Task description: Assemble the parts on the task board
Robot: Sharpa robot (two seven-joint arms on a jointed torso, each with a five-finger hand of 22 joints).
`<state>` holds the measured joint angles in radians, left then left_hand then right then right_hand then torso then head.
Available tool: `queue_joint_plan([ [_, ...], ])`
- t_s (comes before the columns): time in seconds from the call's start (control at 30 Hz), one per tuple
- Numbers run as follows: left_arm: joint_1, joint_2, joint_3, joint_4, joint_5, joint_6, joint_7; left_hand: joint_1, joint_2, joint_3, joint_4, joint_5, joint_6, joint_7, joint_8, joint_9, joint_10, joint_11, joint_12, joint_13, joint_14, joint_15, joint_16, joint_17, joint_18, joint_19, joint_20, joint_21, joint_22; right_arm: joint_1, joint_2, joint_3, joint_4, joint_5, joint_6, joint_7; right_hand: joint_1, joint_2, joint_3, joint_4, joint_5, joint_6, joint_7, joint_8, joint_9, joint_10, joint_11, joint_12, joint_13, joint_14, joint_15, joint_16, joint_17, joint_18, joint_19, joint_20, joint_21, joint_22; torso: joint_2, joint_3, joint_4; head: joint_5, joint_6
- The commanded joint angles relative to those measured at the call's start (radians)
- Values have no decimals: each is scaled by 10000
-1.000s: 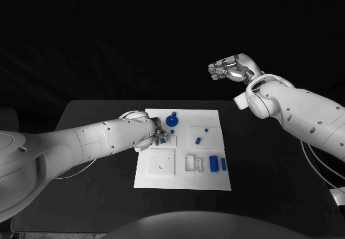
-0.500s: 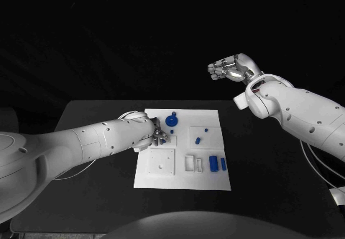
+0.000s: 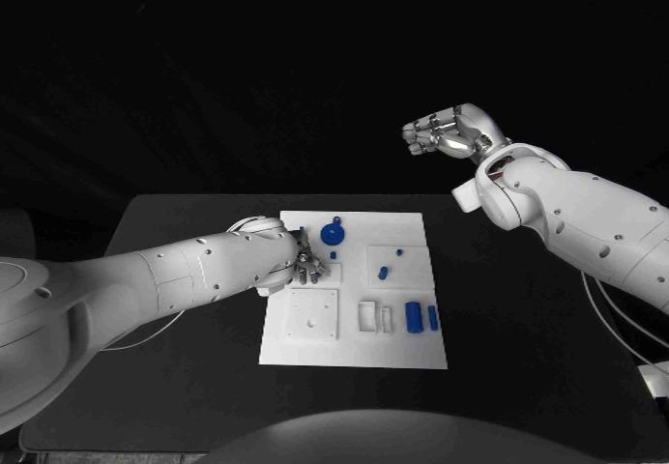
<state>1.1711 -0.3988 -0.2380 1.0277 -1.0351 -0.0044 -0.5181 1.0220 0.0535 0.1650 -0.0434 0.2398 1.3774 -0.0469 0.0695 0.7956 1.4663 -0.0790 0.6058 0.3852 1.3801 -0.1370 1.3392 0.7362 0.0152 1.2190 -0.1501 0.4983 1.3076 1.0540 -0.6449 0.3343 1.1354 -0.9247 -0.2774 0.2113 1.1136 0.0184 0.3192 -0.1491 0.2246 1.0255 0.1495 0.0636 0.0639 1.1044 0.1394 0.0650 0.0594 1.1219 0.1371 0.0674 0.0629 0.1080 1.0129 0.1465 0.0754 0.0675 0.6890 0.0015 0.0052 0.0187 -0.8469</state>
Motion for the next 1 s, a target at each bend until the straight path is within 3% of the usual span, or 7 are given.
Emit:
queue_joint_plan([
  [0.03, -21, -29, -11, 2, -102, 89, -10, -13, -151, -124, 100, -156, 81, -10, -30, 7, 486, -54, 59, -16, -36, 11, 34, 8, -150, 82, 23, -54, 190, -9, 4, 3, 16, 17, 89, 69, 63, -83, -14, 55, 12, -55, 7, -18, -15, -87, -1, -64, -13, -92, 13, -56, -12, 70, -54, -2, -37, -16, -1, 1, 2, -12, 3],
  [0.37, -18, -167, -8, 100, -136, 39, 41, -128, -633, -311, 790, -1314, 160, -3, -30, 37, 486, -48, 56, -36, -48, 16, 21, -15, -132, 82, 40, -72, 191, -20, -12, 3, 15, 25, 73, 62, 74, -91, -26, 57, 16, -76, 14, -19, -16, -98, 3, -63, -12, -106, 22, -56, -12, 69, -68, 3, -39, -17, -3, 4, 11, -20, 17],
  [0.47, -16, -200, -7, 154, -127, 59, 55, -168, -1174, 76, 1425, -1805, 213, -2, -30, 46, 486, -46, 56, -40, -60, 16, 16, -18, -150, 79, 29, -83, 189, -23, -14, 3, 13, 26, 71, 58, 78, -93, -33, 60, 14, -81, 17, -17, -15, -99, 4, -63, -12, -108, 25, -56, -12, 70, -73, 5, -39, -17, -3, 3, 7, -20, 18],
  [0.7, -9, -284, -4, 304, -59, 89, 79, -171, -2226, 277, 2788, -1912, 278, 2, -28, 1, 487, -59, 64, -119, -77, -25, 15, 12, -152, 67, -22, -66, 193, -37, -16, 3, 7, 28, 72, 56, 89, -89, -31, 58, 21, -84, 18, -17, -15, -102, 4, -65, -13, -108, 25, -57, -13, 71, -75, 6, -37, -16, -3, 2, 3, -28, 34],
  [0.73, -7, -300, -3, 325, -43, 88, 83, 134, -2395, 276, 3264, -1916, 292, 1, -32, -33, 477, -72, 70, -158, -80, -29, 7, 21, -152, 63, -25, -59, 193, -39, -17, 3, 5, 29, 71, 56, 89, -89, -31, 58, 21, -84, 18, -17, -15, -102, 4, -65, -13, -108, 25, -57, -13, 71, -75, 6, -37, -16, -4, 3, 7, -30, 37],
  [0.9, 10, -389, 3, 433, 88, 59, 105, -8, -2026, -863, 3199, -1909, 252, 19, -25, -50, 488, -52, 90, -206, -81, -22, -5, 35, -152, 53, -20, -54, 191, -47, -22, 3, -1, 35, 68, 55, 90, -94, -36, 59, 17, -90, 20, -18, -15, -106, 7, -63, -13, -110, 30, -56, -12, 72, -79, 7, -38, -17, 1, 7, 15, -30, 50],
  [1.0, 33, -475, 43, 546, 242, -2, 110, -15, -2034, -1099, 3294, -1915, 233, 24, -29, -59, 485, -48, 89, -232, -97, -22, -24, 19, -152, 40, -21, -56, 190, -53, -25, 3, -4, 41, 65, 55, 86, -98, -43, 64, 21, -96, 22, -18, -15, -107, 9, -63, -13, -112, 33, -55, -12, 72, -82, 9, -38, -17, -1, 0, 10, -27, 60],
])
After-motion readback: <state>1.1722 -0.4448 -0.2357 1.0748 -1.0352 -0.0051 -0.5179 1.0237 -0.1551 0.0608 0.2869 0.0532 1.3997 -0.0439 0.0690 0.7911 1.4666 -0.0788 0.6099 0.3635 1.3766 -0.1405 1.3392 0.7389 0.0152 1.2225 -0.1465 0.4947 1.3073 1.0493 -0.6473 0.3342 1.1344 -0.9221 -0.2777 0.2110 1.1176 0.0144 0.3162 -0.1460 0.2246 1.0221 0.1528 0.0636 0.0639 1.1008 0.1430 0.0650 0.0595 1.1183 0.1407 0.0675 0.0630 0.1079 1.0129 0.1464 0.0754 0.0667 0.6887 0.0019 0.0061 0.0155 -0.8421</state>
